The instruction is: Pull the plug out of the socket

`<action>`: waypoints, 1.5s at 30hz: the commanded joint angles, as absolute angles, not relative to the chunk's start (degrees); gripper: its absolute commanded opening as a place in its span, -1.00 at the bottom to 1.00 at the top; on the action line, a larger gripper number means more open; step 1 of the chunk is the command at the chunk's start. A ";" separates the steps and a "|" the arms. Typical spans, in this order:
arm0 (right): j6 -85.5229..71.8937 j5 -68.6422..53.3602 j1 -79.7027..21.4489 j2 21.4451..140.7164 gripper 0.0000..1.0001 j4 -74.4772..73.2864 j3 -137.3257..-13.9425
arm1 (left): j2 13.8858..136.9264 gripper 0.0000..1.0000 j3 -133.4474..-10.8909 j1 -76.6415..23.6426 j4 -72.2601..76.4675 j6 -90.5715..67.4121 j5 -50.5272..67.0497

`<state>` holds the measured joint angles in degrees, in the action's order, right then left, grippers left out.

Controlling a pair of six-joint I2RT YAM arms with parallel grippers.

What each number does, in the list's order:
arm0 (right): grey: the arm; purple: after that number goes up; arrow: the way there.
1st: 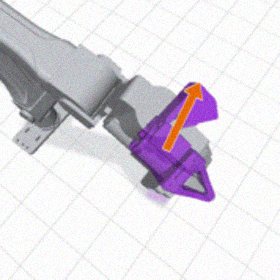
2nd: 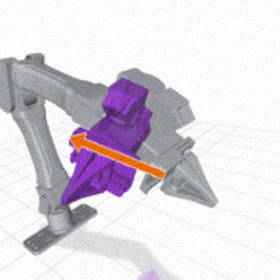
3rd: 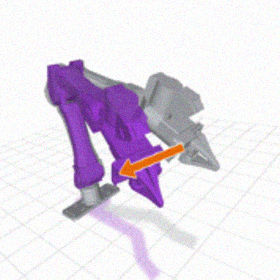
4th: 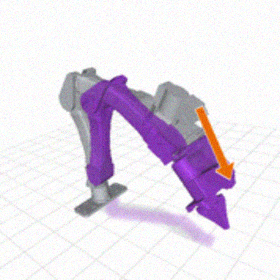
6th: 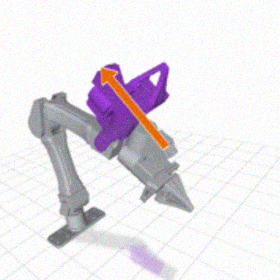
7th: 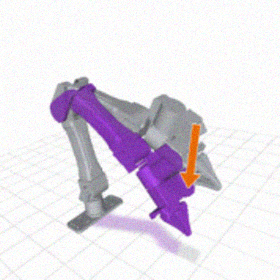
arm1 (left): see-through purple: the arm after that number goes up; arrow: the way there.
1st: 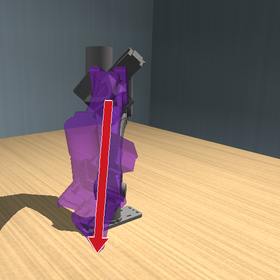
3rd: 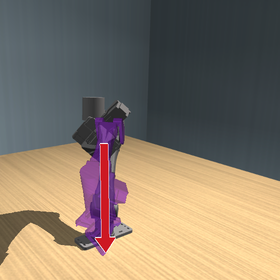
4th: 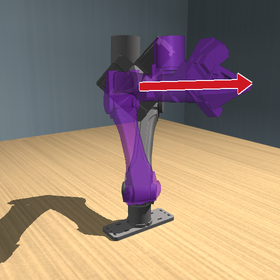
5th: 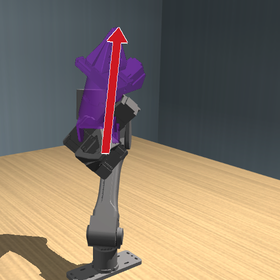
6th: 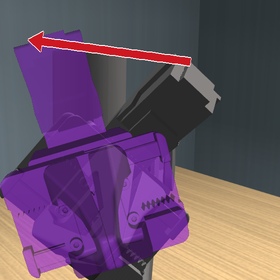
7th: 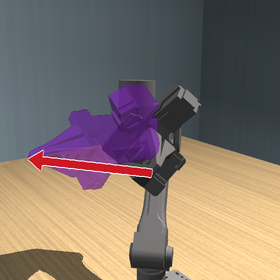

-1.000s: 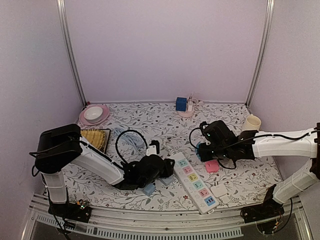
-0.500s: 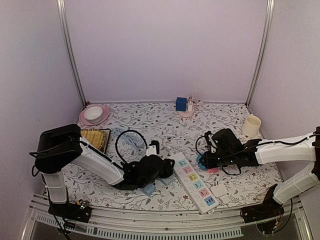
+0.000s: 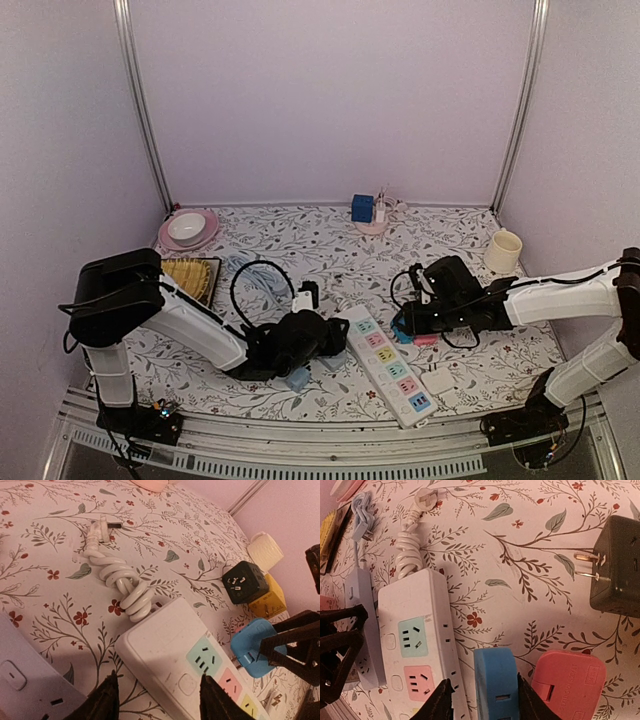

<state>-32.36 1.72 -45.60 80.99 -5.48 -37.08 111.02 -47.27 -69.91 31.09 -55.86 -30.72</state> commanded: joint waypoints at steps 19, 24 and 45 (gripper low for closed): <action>-31.00 7.81 -45.08 80.08 -0.05 -11.24 -39.05 | 113.68 0.13 -44.20 -71.01 20.13 -56.29 -27.98; -30.23 8.39 -45.00 80.51 -0.04 -12.02 -41.33 | 113.72 0.13 -44.21 -71.01 20.10 -56.34 -27.98; -19.72 3.76 -29.02 105.06 -0.02 -10.89 -79.04 | 109.64 0.12 -39.40 -71.61 25.52 -55.99 -28.62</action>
